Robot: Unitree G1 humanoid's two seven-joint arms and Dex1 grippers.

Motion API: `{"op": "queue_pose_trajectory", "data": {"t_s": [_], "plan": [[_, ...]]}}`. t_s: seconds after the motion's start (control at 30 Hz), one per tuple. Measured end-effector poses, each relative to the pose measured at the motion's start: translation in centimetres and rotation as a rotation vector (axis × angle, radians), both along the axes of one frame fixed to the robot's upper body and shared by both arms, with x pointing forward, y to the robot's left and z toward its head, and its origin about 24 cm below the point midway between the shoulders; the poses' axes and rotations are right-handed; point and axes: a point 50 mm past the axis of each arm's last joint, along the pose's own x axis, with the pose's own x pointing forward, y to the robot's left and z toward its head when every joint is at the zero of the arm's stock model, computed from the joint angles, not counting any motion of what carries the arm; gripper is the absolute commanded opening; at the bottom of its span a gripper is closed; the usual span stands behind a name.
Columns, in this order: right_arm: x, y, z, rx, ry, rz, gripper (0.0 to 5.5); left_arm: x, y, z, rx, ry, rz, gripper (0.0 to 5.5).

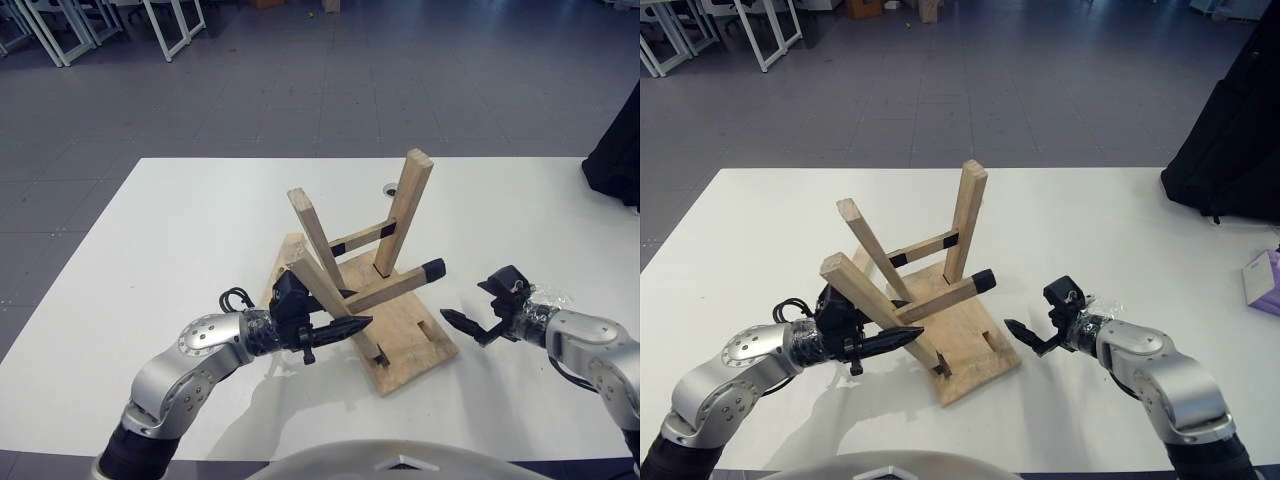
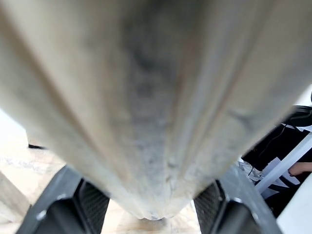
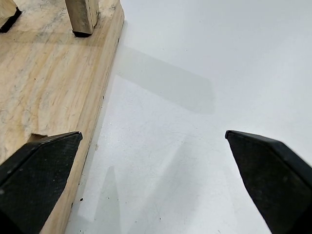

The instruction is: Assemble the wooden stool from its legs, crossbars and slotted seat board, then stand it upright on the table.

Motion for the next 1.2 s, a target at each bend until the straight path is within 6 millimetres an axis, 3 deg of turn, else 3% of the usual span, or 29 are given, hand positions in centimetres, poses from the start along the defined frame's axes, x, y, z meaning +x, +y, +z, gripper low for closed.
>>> {"op": "queue_pose_trajectory", "data": {"t_s": [0.23, 0.63, 1.03, 1.2], "plan": [[0.0, -0.1, -0.1, -0.012, -0.001, 0.0, 5.5, 0.2, -0.1, -0.2, 0.017, 0.011, 0.03, 2.04], [0.0, 0.0, 0.0, -0.011, 0.003, 0.012, 5.5, 2.2, -0.1, -0.7, 0.262, -0.32, 0.034, 2.04], [0.3, 0.0, 0.1, -0.003, -0.014, -0.021, 5.5, 4.1, -0.3, -0.8, 0.276, -0.224, -0.056, 2.04], [0.5, 0.1, 0.3, -0.003, -0.025, -0.021, 5.5, 3.9, -0.6, -1.0, 0.29, -0.306, -0.079, 2.04]]}}
